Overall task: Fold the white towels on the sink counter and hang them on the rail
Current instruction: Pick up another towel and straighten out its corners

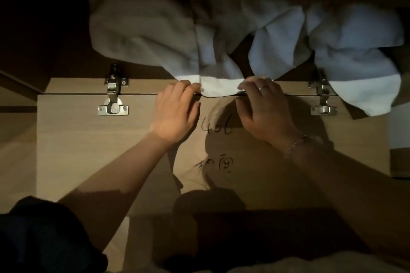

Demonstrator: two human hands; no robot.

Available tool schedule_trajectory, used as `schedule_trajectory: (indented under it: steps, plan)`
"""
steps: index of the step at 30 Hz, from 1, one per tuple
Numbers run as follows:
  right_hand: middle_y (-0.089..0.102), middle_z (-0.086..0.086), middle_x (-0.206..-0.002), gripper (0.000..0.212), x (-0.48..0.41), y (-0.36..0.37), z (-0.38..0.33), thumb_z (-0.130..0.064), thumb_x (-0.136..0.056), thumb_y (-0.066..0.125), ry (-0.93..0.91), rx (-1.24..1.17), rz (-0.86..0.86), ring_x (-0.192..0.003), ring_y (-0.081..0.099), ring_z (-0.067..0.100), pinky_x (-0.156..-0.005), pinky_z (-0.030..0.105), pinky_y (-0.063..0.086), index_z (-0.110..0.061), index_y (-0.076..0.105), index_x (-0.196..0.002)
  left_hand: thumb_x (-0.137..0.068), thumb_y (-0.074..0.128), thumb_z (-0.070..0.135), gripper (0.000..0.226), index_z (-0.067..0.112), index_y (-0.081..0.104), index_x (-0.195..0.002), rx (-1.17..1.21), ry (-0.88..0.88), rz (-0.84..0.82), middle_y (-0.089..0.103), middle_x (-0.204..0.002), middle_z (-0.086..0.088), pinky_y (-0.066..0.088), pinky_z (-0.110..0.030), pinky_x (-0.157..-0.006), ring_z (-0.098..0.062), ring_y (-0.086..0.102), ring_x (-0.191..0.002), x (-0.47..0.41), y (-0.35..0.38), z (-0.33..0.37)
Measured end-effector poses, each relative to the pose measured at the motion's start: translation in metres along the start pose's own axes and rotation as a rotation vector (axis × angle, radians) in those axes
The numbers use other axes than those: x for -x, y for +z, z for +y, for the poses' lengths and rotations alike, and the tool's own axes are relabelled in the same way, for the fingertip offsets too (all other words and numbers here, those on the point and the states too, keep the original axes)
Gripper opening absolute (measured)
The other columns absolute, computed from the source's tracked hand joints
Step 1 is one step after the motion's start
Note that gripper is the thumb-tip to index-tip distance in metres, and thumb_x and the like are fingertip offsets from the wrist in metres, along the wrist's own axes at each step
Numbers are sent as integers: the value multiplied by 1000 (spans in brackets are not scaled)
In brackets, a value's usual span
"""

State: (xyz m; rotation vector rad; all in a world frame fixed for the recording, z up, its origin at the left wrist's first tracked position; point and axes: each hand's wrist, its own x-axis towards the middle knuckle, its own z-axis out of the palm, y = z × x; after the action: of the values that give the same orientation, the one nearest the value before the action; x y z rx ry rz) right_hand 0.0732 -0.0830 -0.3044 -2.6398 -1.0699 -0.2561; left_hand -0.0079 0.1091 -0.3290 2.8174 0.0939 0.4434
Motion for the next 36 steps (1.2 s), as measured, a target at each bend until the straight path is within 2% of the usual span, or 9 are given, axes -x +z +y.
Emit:
schedule_trajectory:
  steps: [7,12,15,18,21,24,27,32,36]
  plan:
    - [63,13,-105,36,15,-11,-7,-32,-84,48,-10,-38,38,-101,49,22,-85,31,38,-5,63,-103,-95,48,29,40,21,48,-135,-18,-252,-145,51,-114,-10,33,-36,-88,-28,48,-105,-13,-3,20]
    - [61,15,-113,43,9,-21,4,-38,-88,45,35,-27,43,-109,45,23,-94,30,32,-6,59,-112,-95,51,24,25,10,68,-105,-16,-124,-100,59,-100,-13,37,-37,-76,-33,54,-92,-23,-1,13]
    - [59,15,-117,51,18,-21,2,-45,-86,47,40,-45,28,-110,42,20,-95,31,35,-6,57,-117,-93,51,21,22,5,66,-90,81,-168,-11,59,-89,-13,39,-34,-69,-30,54,-80,-7,-2,17]
    - [53,14,-128,67,22,-17,-4,-57,-81,49,6,-48,-57,-118,41,22,-100,35,37,-9,47,-128,-91,43,21,24,4,60,-85,202,-171,73,58,-86,-14,35,-28,-74,-25,51,-82,20,-5,27]
    - [41,11,-144,93,15,-22,-13,-68,-70,57,8,-129,-152,-132,35,25,-107,33,25,-11,34,-141,-90,37,23,31,1,59,-87,389,-192,84,58,-89,-14,34,-19,-74,-20,51,-85,40,-13,37]
    - [20,0,-156,117,9,-28,-29,-64,-56,75,56,-262,-301,-141,21,16,-109,25,16,-18,20,-149,-82,35,24,19,17,45,-67,632,-392,161,44,-70,5,27,-20,-60,-9,37,-67,46,-23,45]
    - [6,-7,-159,127,10,-28,-40,-59,-52,82,-6,-308,-391,-142,9,5,-109,21,8,-24,11,-151,-73,38,19,19,23,39,-55,890,-674,160,40,-55,7,26,-28,-55,-6,36,-55,38,-30,43]
    - [16,-5,-158,121,5,-24,-48,-48,-56,85,-78,-383,-408,-141,12,4,-110,21,9,-23,14,-150,-79,30,-6,33,8,46,-54,1498,-1061,156,50,-48,3,38,-26,-56,-14,47,-57,22,-46,59]
    - [46,9,-142,70,10,-17,-46,-21,-77,75,-75,-315,-396,-130,43,22,-104,31,36,-14,44,-139,-67,38,8,23,12,50,-47,1523,-1040,90,48,-52,-3,37,-25,-54,-18,45,-58,22,-46,63]
